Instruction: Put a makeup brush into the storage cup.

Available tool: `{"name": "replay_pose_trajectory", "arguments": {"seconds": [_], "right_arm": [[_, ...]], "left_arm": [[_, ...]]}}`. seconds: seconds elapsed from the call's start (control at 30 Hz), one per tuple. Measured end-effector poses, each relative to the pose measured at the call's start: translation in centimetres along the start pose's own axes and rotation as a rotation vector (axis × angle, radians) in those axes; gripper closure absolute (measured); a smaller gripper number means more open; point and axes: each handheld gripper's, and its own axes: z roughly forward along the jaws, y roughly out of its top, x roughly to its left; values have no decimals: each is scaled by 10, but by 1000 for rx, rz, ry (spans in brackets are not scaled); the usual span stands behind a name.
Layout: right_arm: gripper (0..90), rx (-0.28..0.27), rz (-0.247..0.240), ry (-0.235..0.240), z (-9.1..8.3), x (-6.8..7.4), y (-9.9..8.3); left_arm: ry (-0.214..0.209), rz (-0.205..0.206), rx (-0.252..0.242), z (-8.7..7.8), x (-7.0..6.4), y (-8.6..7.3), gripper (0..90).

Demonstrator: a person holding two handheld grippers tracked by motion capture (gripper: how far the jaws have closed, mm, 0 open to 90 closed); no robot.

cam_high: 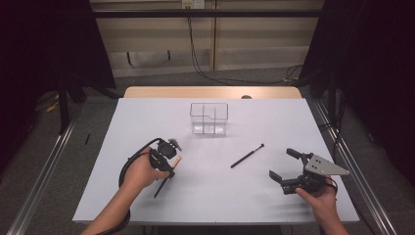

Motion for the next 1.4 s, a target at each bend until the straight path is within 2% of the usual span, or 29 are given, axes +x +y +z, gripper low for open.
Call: {"name": "replay_pose_trajectory", "arguments": {"seconds": [0.17, 0.23, 0.3, 0.4, 0.47, 0.57, 0.87, 1.17, 1.4], "right_arm": [[0, 0, 0, 1, 0, 0, 0], [0, 2, -2, 0, 0, 0, 0], [0, 2, -2, 0, 0, 0, 0], [0, 4, -2, 0, 0, 0, 0], [0, 4, -2, 1, 0, 0, 0], [0, 4, -3, 2, 0, 0, 0], [0, 7, -2, 1, 0, 0, 0], [0, 7, -4, 3, 0, 1, 0], [0, 9, -7, 3, 0, 1, 0]], "left_arm": [[6, -21, 27, 1, 0, 4, 739], [14, -31, 34, 1, -1, 5, 779], [14, -36, 61, 1, -1, 7, 831], [24, -44, 65, 2, -2, 9, 831], [17, -38, 71, 2, -1, 9, 830], [6, -53, 61, 2, 0, 9, 828], [36, -48, 94, 2, -4, 12, 833], [9, -69, 53, 0, 2, 7, 835], [-8, -113, -24, -9, 10, 2, 835]]}}
